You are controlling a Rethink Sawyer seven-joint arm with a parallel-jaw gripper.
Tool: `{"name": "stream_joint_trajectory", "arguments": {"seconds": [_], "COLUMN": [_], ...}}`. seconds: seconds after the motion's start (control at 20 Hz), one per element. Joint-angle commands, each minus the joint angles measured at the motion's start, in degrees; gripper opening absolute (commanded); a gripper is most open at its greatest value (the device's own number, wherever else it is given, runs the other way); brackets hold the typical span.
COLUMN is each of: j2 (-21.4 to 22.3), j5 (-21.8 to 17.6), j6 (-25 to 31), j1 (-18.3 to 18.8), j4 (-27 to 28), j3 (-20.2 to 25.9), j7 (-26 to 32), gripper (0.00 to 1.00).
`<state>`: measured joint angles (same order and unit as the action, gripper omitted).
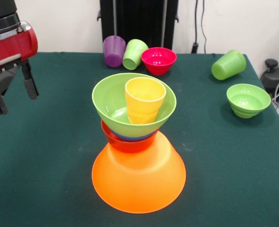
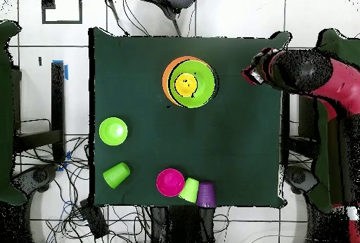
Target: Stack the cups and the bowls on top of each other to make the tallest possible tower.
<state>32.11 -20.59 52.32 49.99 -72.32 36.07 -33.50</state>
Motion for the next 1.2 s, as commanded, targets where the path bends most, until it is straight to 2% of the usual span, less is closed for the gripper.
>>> {"name": "stream_joint_trajectory", "arguments": {"seconds": [0.05, 0.55, 0.9, 1.2], "j2": [-1.0, -0.6, 3.5, 3.4], "j5": [-5.0, -4.9, -3.9, -5.8], "j6": [4.6, 5.3, 4.6, 5.8], "j1": [-0.2, 0.1, 1.9, 3.4], "j4": [-2.4, -3.5, -9.4, -11.7], "j3": [1.6, 1.7, 2.6, 2.4], "j7": [11.9, 12.0, 10.8, 13.1], "gripper": [1.00, 1.00, 1.00, 1.00]}}
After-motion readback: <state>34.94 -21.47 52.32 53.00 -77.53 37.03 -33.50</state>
